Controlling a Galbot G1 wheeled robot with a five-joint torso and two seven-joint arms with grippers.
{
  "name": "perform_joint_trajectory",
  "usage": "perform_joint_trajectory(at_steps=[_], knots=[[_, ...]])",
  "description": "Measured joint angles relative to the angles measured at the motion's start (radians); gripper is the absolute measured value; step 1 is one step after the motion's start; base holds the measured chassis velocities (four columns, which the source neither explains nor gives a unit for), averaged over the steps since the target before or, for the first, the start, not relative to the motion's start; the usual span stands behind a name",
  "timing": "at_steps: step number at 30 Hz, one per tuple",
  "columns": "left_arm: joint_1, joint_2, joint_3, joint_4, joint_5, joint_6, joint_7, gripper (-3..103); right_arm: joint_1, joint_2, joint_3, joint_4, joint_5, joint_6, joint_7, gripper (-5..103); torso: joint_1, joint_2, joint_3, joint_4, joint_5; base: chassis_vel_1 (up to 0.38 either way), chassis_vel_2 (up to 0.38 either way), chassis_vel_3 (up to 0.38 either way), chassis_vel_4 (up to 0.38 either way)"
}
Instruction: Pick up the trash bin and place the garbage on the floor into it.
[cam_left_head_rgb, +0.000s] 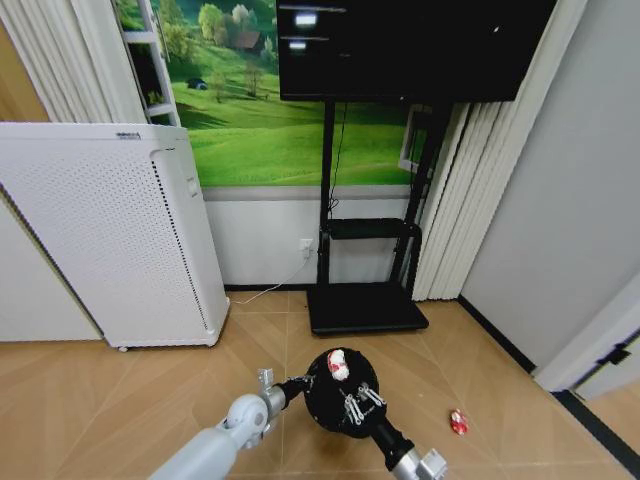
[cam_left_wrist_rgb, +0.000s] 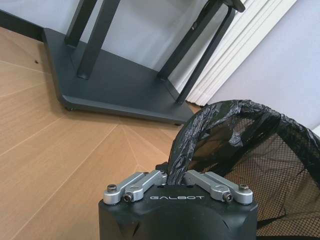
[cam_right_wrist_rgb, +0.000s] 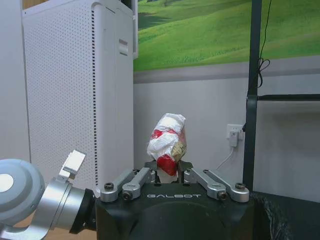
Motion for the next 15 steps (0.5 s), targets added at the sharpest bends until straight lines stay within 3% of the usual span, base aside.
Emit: perform_joint_trajectory(at_steps=[4,5,7,9,10,14,15], knots=[[0.037,-0.001,-0.041,-0.036,0.002,0.001,-0.013,4,0.019,0.019,-0.016,-0.024,-0.009,-0.014,0.030,35,0.000,0.000,0.000,0.0000,0.0001,0.000,0.000,0.000,0.000],[0.054,0.005,-0.059,-0.051,0.000,0.003,-0.022,4,0.024,0.025,-0.023,-0.027,-0.008,-0.020,0.034,46,0.000,0.000,0.000,0.0001,0.0001,0.000,0.000,0.000,0.000],[0.063,0.009,-0.069,-0.056,0.001,0.003,-0.024,4,0.026,0.026,-0.026,-0.028,-0.008,-0.023,0.038,46,0.000,0.000,0.000,0.0001,0.0001,0.000,0.000,0.000,0.000],[0.083,0.015,-0.096,-0.063,0.008,0.003,-0.026,4,0.026,0.023,-0.031,-0.035,-0.016,-0.026,0.041,51,0.000,0.000,0.000,0.0000,0.0000,0.000,0.000,0.000,0.000],[0.106,0.017,-0.127,-0.071,0.012,0.004,-0.029,4,0.023,0.018,-0.030,-0.043,-0.028,-0.023,0.043,63,0.000,0.000,0.000,0.0003,0.0001,0.000,0.000,0.000,0.000],[0.138,0.016,-0.173,-0.086,0.019,0.008,-0.051,4,0.015,0.015,-0.023,-0.046,-0.031,-0.018,0.048,68,0.000,0.000,0.000,0.0000,-0.0002,0.000,0.000,0.000,0.000],[0.170,0.016,-0.224,-0.109,0.027,0.026,-0.128,4,0.011,0.014,-0.014,-0.037,-0.019,-0.020,0.062,79,0.000,0.000,0.000,0.0000,-0.0001,0.000,0.000,0.000,0.000]])
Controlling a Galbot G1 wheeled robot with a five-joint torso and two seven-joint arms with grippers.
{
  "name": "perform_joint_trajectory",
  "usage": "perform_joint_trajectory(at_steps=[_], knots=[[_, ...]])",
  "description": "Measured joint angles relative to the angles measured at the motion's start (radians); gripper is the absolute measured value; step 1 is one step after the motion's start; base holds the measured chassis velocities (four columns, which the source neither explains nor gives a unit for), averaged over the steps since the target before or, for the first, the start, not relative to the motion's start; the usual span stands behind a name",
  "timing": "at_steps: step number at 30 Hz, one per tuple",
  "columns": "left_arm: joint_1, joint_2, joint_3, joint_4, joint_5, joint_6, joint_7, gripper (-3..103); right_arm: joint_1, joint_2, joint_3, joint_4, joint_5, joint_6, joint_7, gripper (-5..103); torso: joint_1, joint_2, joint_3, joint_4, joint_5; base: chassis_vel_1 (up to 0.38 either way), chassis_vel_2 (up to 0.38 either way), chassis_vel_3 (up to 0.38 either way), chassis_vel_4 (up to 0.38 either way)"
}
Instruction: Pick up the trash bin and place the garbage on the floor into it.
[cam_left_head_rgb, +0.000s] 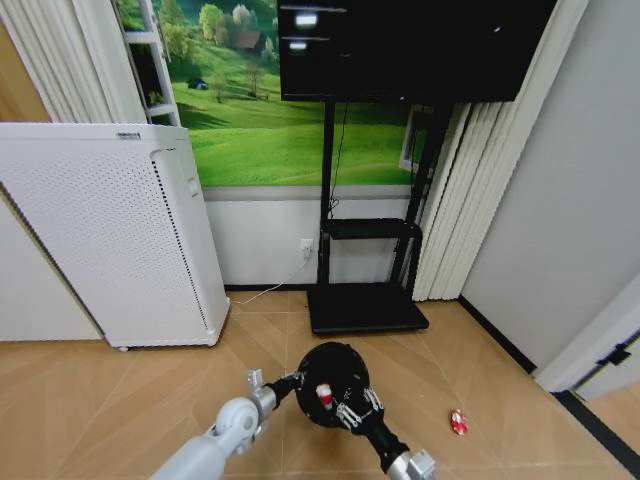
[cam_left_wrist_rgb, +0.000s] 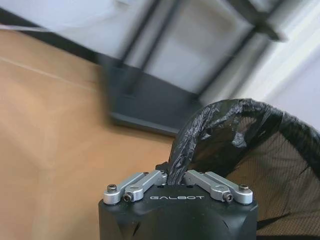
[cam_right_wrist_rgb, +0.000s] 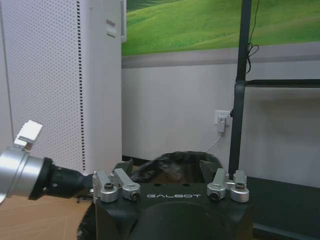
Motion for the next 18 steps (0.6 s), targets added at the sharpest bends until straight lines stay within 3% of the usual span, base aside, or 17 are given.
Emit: perform_joint_trajectory(at_steps=[1,2,4,5,7,12,18], knots=[[0.032,0.004,-0.053,-0.032,-0.016,0.023,-0.087,4,0.000,-0.001,0.011,0.011,0.012,-0.013,0.016,84,0.000,0.000,0.000,0.0001,-0.0001,0.000,0.000,0.000,0.000],[0.032,0.004,-0.053,-0.032,-0.016,0.023,-0.087,4,0.000,-0.001,0.011,0.011,0.012,-0.013,0.016,84,0.000,0.000,0.000,0.0001,-0.0001,0.000,0.000,0.000,0.000],[0.094,0.021,-0.147,-0.094,-0.049,0.058,-0.193,4,0.002,-0.002,0.027,0.013,0.031,-0.036,0.023,95,0.000,0.000,0.000,0.0001,0.0002,0.000,0.000,0.000,0.000],[0.094,0.021,-0.147,-0.094,-0.049,0.058,-0.193,4,0.002,-0.002,0.027,0.013,0.031,-0.036,0.023,95,0.000,0.000,0.000,0.0001,0.0002,0.000,0.000,0.000,0.000],[0.170,0.035,-0.253,-0.153,-0.065,0.084,-0.244,4,0.012,0.003,0.035,-0.006,0.043,-0.043,0.026,100,0.000,0.000,0.000,0.0002,0.0002,0.000,0.000,0.000,0.000],[0.233,0.035,-0.374,-0.204,-0.105,0.106,-0.291,4,0.015,0.032,0.052,-0.053,0.043,-0.070,0.038,100,0.000,0.000,0.000,0.0006,0.0001,-0.008,-0.006,0.012,0.008],[0.282,0.027,-0.461,-0.225,-0.136,0.124,-0.305,4,0.020,0.065,0.082,-0.125,0.050,-0.103,0.073,100,0.000,0.000,0.000,0.0000,0.0000,-0.088,-0.091,0.086,0.094]])
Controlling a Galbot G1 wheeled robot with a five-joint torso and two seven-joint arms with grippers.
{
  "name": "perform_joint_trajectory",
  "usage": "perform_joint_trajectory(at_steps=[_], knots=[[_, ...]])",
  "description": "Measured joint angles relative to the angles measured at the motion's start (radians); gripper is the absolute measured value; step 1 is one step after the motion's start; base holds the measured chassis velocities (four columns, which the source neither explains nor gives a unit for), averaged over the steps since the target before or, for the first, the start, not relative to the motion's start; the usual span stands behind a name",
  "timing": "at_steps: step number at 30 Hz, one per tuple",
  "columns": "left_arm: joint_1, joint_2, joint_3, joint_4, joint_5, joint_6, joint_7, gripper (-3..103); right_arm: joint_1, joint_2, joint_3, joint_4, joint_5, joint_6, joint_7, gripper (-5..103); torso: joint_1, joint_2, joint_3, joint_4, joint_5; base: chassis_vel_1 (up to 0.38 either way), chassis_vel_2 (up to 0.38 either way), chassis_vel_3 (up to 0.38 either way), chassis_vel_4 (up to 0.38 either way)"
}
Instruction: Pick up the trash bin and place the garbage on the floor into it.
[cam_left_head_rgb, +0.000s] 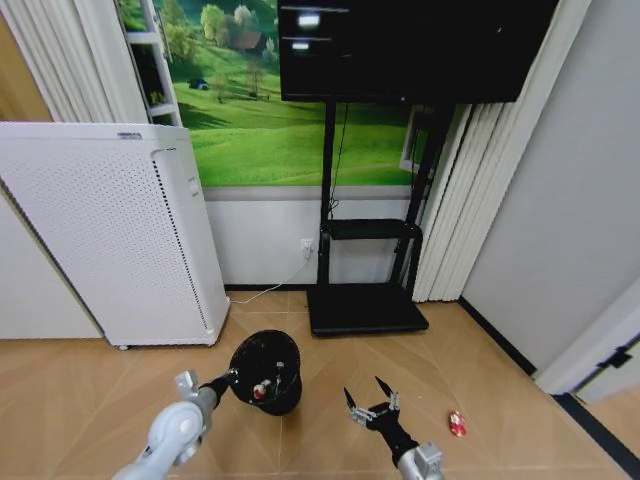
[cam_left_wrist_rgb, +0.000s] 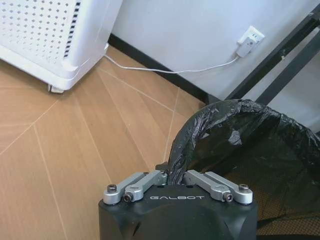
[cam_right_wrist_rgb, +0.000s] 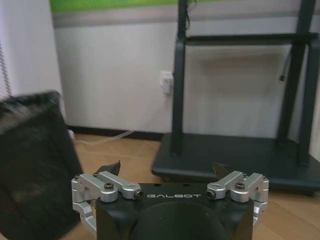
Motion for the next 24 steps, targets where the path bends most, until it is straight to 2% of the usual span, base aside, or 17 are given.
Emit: perform_joint_trajectory(at_steps=[5,9,14,15,16,18,19,21,24], knots=[[0.081,-0.016,-0.099,-0.025,0.002,0.011,0.004,4,0.076,-0.018,-0.002,-0.098,0.030,-0.040,0.044,100,0.000,0.000,0.000,0.0001,0.0001,-0.219,-0.204,0.187,0.194],[0.093,-0.019,-0.128,-0.029,-0.002,0.015,0.006,4,0.105,-0.014,-0.001,-0.137,0.074,-0.039,0.050,100,0.000,0.000,0.000,0.0005,0.0005,-0.233,-0.226,0.255,0.255],[0.134,-0.021,-0.205,-0.041,-0.013,0.024,0.018,4,0.197,0.011,-0.015,-0.239,0.130,-0.039,0.074,100,0.000,0.000,0.000,-0.0007,0.0006,-0.244,-0.244,0.196,0.207],[0.170,-0.031,-0.262,-0.056,-0.026,0.024,0.021,4,0.243,0.019,-0.026,-0.297,0.134,-0.064,0.087,100,0.000,0.000,0.000,-0.0005,0.0005,-0.108,-0.146,0.160,0.154],[0.170,-0.031,-0.262,-0.056,-0.026,0.024,0.021,4,0.243,0.019,-0.026,-0.297,0.134,-0.064,0.087,100,0.000,0.000,0.000,-0.0005,0.0005,-0.108,-0.146,0.160,0.154],[0.243,-0.047,-0.354,-0.071,-0.034,0.031,0.034,4,0.317,0.039,-0.035,-0.423,0.114,-0.097,0.097,100,0.000,0.000,0.000,0.0001,0.0004,-0.054,-0.023,0.042,0.036],[0.243,-0.047,-0.354,-0.071,-0.034,0.031,0.034,4,0.317,0.039,-0.035,-0.423,0.114,-0.097,0.097,100,0.000,0.000,0.000,0.0001,0.0004,0.000,0.000,0.000,0.000],[0.321,-0.057,-0.438,-0.075,-0.039,0.044,0.053,4,0.382,0.059,-0.039,-0.543,0.128,-0.148,0.120,100,0.000,0.000,0.000,0.0005,-0.0001,0.069,0.052,-0.028,-0.019],[0.344,-0.060,-0.462,-0.076,-0.044,0.047,0.060,4,0.403,0.066,-0.040,-0.581,0.130,-0.160,0.126,100,0.000,0.000,0.000,0.0006,-0.0001,0.086,0.079,-0.066,-0.078]])
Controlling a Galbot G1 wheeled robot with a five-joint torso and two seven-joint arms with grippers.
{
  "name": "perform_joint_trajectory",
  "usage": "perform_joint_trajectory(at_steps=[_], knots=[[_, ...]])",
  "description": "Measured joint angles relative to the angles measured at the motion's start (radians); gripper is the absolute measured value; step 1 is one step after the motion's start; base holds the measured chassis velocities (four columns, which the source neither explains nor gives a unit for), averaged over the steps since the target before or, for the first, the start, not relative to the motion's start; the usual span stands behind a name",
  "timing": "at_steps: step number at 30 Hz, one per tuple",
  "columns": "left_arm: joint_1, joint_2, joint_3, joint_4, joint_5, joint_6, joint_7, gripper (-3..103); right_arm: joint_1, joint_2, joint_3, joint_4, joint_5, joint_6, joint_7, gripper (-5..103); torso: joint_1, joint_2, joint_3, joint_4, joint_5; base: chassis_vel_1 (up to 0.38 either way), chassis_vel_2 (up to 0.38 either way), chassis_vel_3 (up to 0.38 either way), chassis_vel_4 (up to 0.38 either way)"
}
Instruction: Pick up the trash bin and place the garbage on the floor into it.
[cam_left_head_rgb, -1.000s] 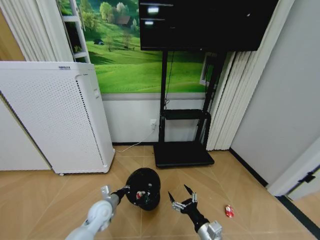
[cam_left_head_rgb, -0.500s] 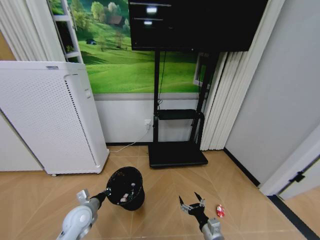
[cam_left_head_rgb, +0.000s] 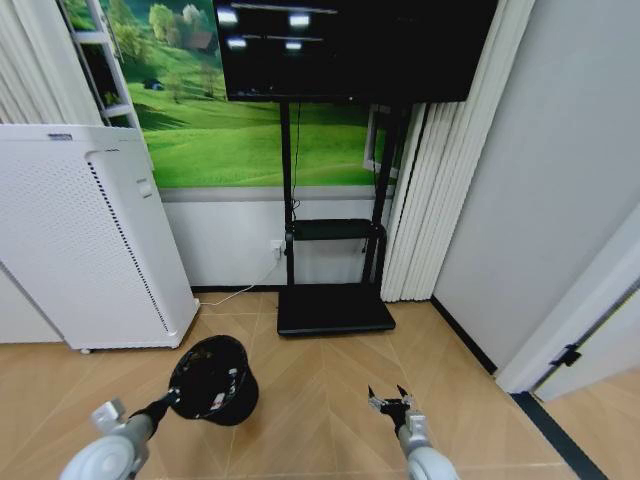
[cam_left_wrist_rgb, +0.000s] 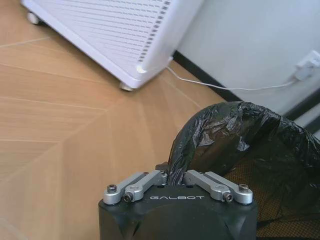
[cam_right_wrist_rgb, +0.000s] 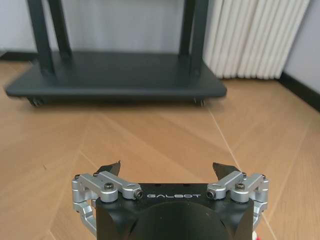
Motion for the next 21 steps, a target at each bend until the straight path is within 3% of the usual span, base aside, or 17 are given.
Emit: perform_joint_trajectory(at_steps=[2,9,10,21], knots=[[0.045,-0.013,-0.041,-0.019,-0.012,-0.002,0.005,4,0.073,0.040,-0.002,-0.136,-0.048,-0.005,0.015,100,0.000,0.000,0.000,-0.0002,0.0002,0.064,0.039,-0.046,-0.047],[0.068,-0.048,-0.038,-0.057,-0.003,-0.003,0.008,4,0.161,0.086,0.002,-0.331,-0.117,0.005,0.036,100,0.000,0.000,0.000,-0.0005,0.0002,0.007,0.007,-0.015,-0.004],[0.068,-0.056,-0.033,-0.065,-0.002,-0.005,0.008,4,0.186,0.098,0.006,-0.388,-0.148,0.032,0.047,100,0.000,0.000,0.000,-0.0006,0.0005,0.000,0.000,0.000,0.000],[0.050,-0.057,-0.012,-0.068,-0.002,-0.010,0.008,4,0.177,0.093,0.037,-0.450,-0.154,0.046,0.062,100,0.000,0.000,0.000,-0.0007,0.0003,0.000,0.000,0.000,0.000]])
